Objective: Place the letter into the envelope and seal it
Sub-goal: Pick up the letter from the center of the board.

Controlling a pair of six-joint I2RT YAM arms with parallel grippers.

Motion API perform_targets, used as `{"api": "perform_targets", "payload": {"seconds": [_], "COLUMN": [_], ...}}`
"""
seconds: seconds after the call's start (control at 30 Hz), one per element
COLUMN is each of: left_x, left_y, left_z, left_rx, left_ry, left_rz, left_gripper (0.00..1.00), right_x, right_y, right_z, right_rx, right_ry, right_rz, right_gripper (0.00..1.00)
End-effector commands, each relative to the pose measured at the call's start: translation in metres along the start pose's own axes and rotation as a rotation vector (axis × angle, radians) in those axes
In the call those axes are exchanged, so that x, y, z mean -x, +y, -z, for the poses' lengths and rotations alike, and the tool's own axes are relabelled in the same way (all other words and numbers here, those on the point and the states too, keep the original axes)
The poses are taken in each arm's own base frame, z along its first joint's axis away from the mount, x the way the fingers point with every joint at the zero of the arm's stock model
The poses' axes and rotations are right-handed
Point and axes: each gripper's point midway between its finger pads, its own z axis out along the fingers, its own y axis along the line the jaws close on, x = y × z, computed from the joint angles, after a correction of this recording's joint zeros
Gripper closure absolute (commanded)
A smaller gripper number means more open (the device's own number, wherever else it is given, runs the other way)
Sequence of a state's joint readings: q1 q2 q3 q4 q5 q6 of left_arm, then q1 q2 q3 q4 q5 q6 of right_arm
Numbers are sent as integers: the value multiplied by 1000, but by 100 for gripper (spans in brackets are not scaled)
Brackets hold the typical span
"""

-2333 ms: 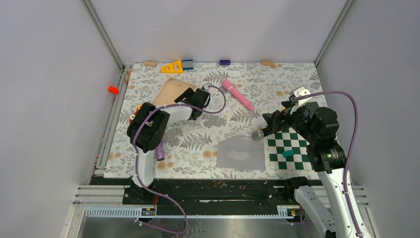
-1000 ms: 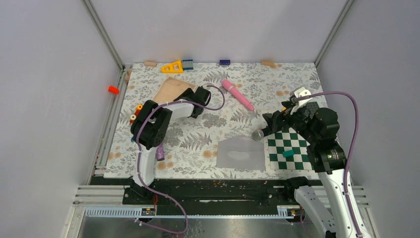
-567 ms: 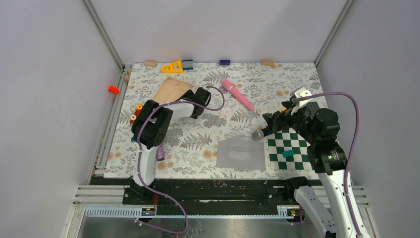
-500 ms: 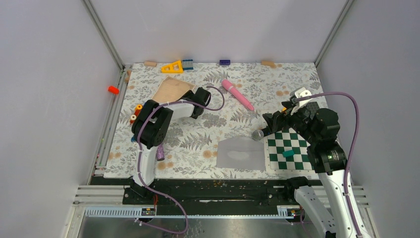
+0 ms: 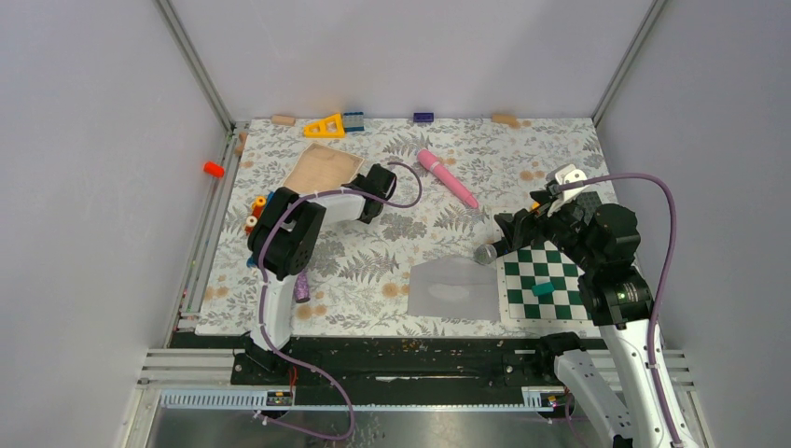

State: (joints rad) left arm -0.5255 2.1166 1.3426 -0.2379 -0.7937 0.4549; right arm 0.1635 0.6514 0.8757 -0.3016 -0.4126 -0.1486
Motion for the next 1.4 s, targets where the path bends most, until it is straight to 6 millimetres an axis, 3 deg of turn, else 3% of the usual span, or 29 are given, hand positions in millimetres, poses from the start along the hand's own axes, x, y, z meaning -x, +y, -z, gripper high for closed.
{"api": "perform_targets", "payload": {"seconds": [0.0, 0.13, 0.53, 0.67, 1.07, 1.37], "left_x": [8, 8, 11, 22, 61, 70], "left_y": [9, 9, 10, 21, 76, 79], "left_z": [-1, -2, 1, 7, 42, 80], "left_rx": [19, 19, -7, 5, 73, 3], "left_ry": [-15, -14, -38, -94, -254, -383], "left_rz": [36, 39, 34, 57, 152, 156], "left_gripper": [88, 100, 100, 100, 100, 100], "right_x": [11, 11, 10, 11, 5, 5], "right_y": [3, 3, 1, 0, -1, 1], "right_z": [-1, -1, -4, -8, -14, -16], "right_rx": [18, 19, 14, 14, 22, 35], "right_ry": [-43, -44, -30, -22, 9, 18], "right_rz": [4, 4, -4, -17, -46, -67], "right_gripper": [1, 1, 1, 1, 1, 1]}}
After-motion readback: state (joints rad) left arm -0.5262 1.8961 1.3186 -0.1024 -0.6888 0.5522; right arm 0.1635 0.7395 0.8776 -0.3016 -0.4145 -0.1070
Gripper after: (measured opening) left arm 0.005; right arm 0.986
